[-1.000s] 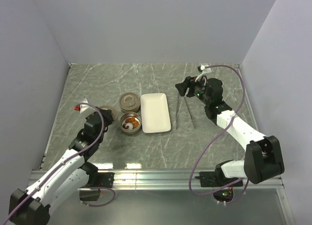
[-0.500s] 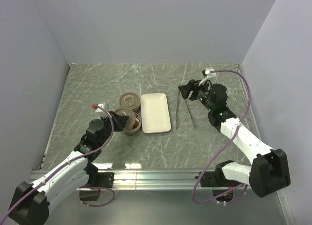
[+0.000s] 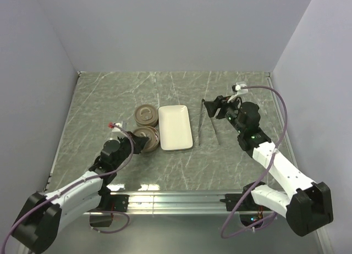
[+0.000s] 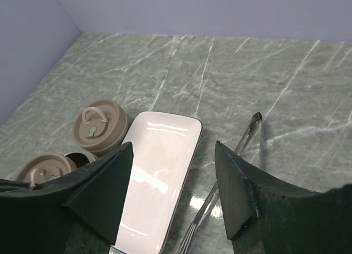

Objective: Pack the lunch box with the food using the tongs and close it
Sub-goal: Put the lid back on the lunch box

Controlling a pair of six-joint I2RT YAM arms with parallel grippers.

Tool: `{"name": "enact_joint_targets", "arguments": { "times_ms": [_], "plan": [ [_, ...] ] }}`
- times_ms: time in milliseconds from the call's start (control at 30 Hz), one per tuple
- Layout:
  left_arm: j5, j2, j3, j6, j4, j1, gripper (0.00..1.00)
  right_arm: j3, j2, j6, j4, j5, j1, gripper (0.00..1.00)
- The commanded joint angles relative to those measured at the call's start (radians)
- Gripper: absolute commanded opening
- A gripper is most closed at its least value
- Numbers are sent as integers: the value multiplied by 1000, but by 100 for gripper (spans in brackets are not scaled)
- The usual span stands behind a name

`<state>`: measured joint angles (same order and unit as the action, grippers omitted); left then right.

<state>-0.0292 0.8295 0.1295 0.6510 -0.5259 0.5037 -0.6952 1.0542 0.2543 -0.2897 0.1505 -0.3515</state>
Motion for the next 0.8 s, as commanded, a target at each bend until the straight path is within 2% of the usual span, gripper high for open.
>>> {"name": "enact_joint_targets", "arguments": {
  "times_ms": [0,267,767],
  "plan": [
    [-26,54,-7,4,-167,4,1,19,-56,10,-3,-25,-17,68],
    [-54,195,-16,10,-292,4,0,49,-135,8,35,-65,-32,68],
    [-11,195,-1,-21,-272,2,1,77,-204,8,66,-91,-43,68]
  ]
}}
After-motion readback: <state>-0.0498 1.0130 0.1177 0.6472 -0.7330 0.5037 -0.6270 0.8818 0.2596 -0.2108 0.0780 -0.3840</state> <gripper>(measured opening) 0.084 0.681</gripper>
